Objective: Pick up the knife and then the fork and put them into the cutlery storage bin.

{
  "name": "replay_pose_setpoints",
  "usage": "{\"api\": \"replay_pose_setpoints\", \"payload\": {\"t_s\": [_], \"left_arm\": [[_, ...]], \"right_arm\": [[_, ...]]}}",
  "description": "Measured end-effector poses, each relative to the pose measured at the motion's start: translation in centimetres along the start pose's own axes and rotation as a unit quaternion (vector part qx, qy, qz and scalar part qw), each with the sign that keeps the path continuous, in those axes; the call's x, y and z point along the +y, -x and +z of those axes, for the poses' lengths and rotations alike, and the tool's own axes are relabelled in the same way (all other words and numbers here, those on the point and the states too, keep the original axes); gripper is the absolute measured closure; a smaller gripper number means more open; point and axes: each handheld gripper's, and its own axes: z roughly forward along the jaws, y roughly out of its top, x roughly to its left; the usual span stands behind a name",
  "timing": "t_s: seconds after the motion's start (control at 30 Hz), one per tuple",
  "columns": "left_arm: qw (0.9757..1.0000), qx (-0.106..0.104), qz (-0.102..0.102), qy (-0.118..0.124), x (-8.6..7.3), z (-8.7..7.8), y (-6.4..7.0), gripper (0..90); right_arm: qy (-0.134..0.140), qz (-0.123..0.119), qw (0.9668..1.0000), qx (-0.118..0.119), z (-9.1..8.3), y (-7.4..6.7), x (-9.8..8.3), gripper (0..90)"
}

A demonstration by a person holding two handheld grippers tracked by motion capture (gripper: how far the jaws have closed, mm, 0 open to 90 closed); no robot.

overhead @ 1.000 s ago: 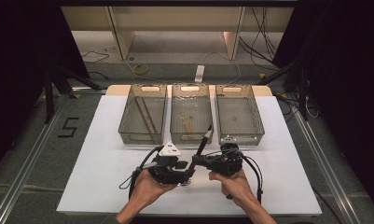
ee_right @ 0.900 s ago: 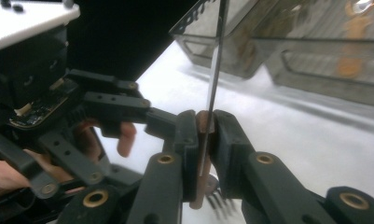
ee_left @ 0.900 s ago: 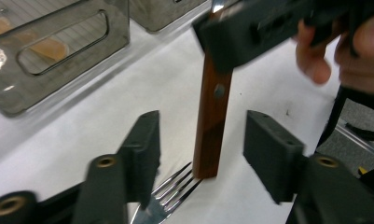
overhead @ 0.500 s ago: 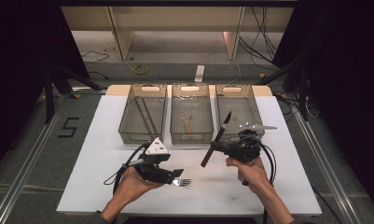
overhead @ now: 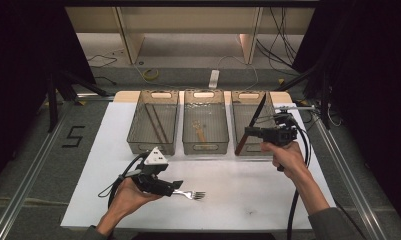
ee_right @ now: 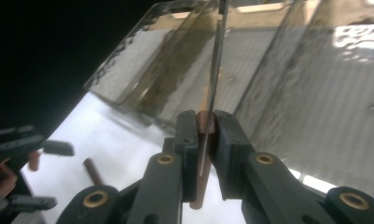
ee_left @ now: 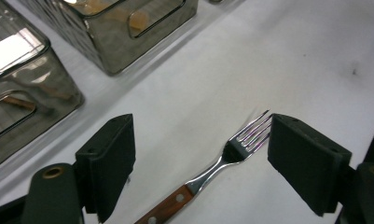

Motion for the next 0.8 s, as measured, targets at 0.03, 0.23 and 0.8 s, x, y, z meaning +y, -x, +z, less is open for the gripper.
{"api": "replay_pose_setpoints", "payload": {"t_s": [0.03, 0.23, 0.8], "left_arm": [[1.0, 0.002, 0.003, -0.002, 0.0, 0.0, -0.1, 21.8], [0.9998, 0.011, 0.0, -0.014, -0.4, 0.1, -0.8, 20.0], [0.9997, 0.013, 0.003, -0.021, -0.8, -0.2, -1.4, 17.9]], "right_arm": [[0.0, -0.002, 1.0, -0.005, 0.0, 0.2, 0.3, 81.2], [-0.016, 0.006, 0.9992, -0.037, 0.5, 1.5, 2.5, 81.2], [-0.039, 0.037, 0.9952, -0.082, 3.2, 4.4, 4.5, 81.2]]}}
